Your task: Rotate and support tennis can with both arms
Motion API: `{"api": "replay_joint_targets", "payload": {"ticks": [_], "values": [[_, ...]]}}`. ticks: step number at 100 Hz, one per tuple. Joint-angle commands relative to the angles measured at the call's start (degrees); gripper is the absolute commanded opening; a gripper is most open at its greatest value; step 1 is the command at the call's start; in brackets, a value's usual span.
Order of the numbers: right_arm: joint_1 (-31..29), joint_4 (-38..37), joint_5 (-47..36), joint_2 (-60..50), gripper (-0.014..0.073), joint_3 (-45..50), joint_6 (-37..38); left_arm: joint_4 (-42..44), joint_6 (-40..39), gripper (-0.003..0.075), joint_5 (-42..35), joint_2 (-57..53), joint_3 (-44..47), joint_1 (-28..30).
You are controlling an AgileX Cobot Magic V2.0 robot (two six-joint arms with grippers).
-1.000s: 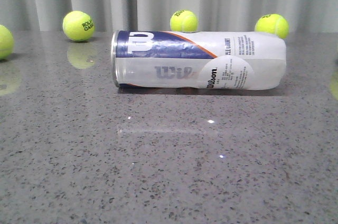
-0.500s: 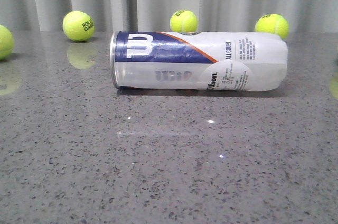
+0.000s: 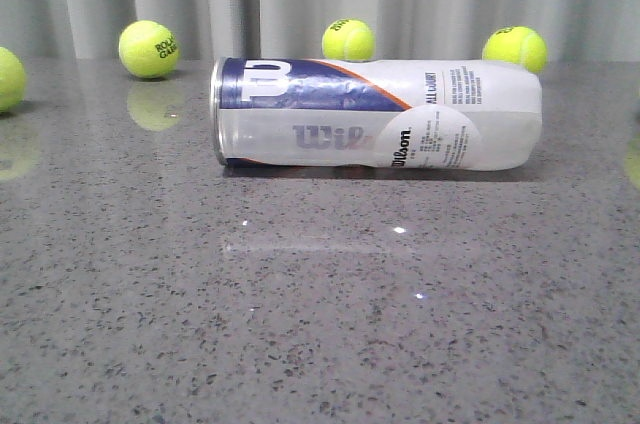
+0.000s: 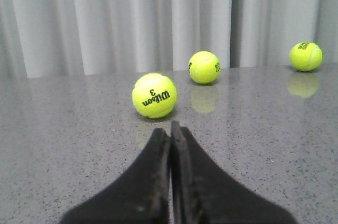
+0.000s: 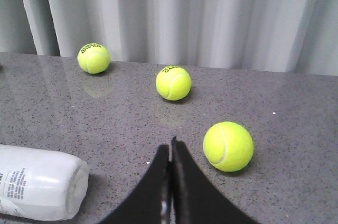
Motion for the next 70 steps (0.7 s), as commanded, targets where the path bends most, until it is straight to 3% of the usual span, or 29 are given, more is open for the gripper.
{"api": "replay_joint_targets", "payload": {"ticks": [1, 30, 70], "values": [[-0.5, 0.6, -4.6, 0.0, -0.0068, -1.4, 0.2, -1.3, -0.5, -0.0021, -5.5, -2.2, 2.1, 0.1], [-0.5, 0.6, -4.6, 0.0, -0.0068, -1.4, 0.2, -14.8, -0.5, -0.0021, 0.4, 1.8, -11.6, 0.1], [-0.5, 0.6, -4.6, 0.0, -0.0068, -1.4, 0.2, -14.2, 0.7, -0.0021, 34.4, 28.3, -44.6, 0.1]]}}
